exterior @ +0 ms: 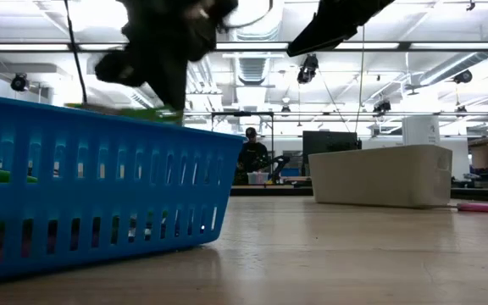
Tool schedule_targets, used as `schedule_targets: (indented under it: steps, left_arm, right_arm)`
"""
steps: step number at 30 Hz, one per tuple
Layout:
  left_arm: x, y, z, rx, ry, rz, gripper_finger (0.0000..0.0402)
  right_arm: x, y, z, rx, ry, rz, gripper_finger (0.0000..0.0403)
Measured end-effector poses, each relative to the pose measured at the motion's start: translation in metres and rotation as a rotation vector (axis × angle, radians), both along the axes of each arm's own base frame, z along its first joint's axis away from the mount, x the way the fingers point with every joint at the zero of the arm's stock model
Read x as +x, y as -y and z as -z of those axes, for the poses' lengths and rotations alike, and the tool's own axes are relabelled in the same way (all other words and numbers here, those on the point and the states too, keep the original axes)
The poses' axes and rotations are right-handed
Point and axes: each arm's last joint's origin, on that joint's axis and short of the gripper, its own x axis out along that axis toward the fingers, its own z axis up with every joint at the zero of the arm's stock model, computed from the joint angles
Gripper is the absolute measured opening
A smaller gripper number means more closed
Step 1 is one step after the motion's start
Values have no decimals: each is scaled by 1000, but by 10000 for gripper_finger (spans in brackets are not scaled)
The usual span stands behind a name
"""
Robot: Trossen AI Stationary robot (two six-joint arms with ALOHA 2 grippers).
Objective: Pick & Place Paint Supplies
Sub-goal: Put the green scissors into the blue bin
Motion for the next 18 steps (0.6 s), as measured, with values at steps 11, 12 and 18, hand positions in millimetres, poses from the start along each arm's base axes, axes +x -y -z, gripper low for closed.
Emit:
schedule_targets:
  steps: [11, 12, 18]
  left_arm:
    - [-9, 67, 2, -108, 62, -98, 8]
    - [-9, 73, 4, -118, 66, -103, 8]
    - [-10, 94, 6, -152, 100, -109, 8]
  right_arm:
    - [0, 0, 0, 0, 0, 0, 143]
    - [0, 0, 0, 0, 1, 0, 143]
    - [0, 0, 0, 0, 0, -1, 143]
